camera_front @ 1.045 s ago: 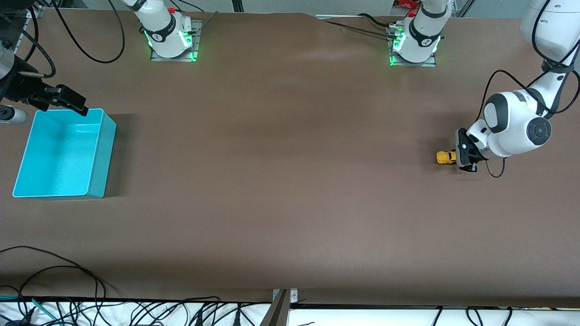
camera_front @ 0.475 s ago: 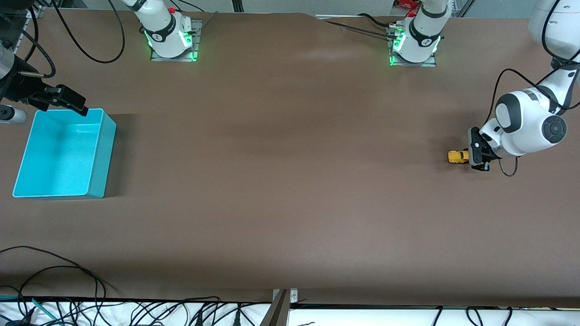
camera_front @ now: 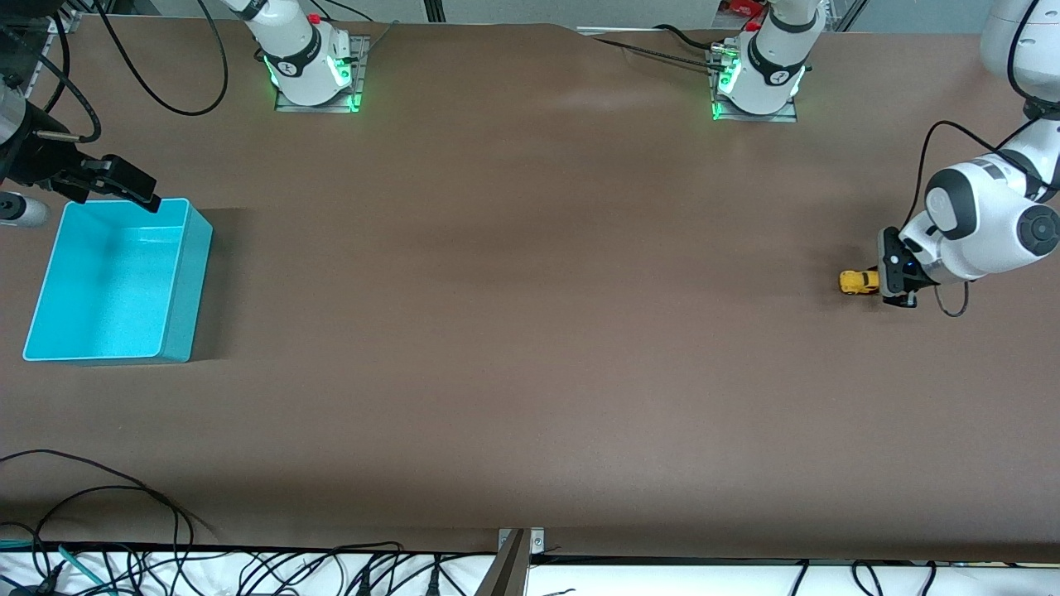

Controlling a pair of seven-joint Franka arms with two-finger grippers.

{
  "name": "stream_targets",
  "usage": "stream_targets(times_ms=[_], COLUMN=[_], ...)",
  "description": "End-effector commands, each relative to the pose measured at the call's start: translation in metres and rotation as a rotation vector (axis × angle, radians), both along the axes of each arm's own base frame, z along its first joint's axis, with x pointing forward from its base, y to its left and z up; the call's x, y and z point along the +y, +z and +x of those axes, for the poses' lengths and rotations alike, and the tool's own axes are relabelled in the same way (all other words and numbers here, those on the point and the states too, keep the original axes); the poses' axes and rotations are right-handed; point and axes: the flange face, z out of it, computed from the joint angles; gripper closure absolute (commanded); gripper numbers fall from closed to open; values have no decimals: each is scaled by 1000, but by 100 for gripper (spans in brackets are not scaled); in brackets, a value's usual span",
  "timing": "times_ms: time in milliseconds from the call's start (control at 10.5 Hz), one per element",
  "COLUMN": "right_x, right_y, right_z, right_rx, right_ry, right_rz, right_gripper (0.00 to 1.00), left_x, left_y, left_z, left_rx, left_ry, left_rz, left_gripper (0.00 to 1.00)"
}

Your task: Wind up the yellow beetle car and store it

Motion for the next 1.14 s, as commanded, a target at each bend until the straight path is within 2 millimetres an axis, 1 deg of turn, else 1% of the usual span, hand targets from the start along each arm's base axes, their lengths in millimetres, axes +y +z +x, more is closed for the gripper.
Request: stream_targets(times_ms=[0, 95, 190, 285, 380, 475, 665, 855, 950, 1045], right_x=[-2, -2, -2, -2, -2, -2, -2, -2, -2, -2], right_y=[4, 4, 4, 4, 4, 4, 4, 4, 4, 4], right_z=[2, 2, 2, 2, 2, 2, 2, 2, 2, 2], right_rx=[-7, -5, -5, -5, -4, -4, -4, -5, -5, -7], right_ry=[-7, -7, -7, -7, -7, -7, -7, -7, -7, -7], right_rz=[-3, -3, -3, -3, -3, -3, -3, -3, -3, -3], right_gripper=[0, 0, 0, 0, 0, 0, 0, 0, 0, 0], left_x=[23, 34, 40, 58, 69, 82, 93, 93, 94, 94], left_y=[-33, -31, -37, -39, -42, -45, -49, -48, -47, -44], left_z=[-18, -19, -23, -26, -26, -33, -36, -35, -35, -32], left_rx=[46, 23, 20, 12, 9, 16, 15, 12, 9, 3], left_ry=[-4, -23, -29, -18, -41, -44, -30, -20, -13, -12], left_rz=[-20, -9, -9, 2, 5, 6, 8, 6, 8, 10], left_gripper=[100, 100, 100, 100, 100, 100, 100, 100, 98, 70])
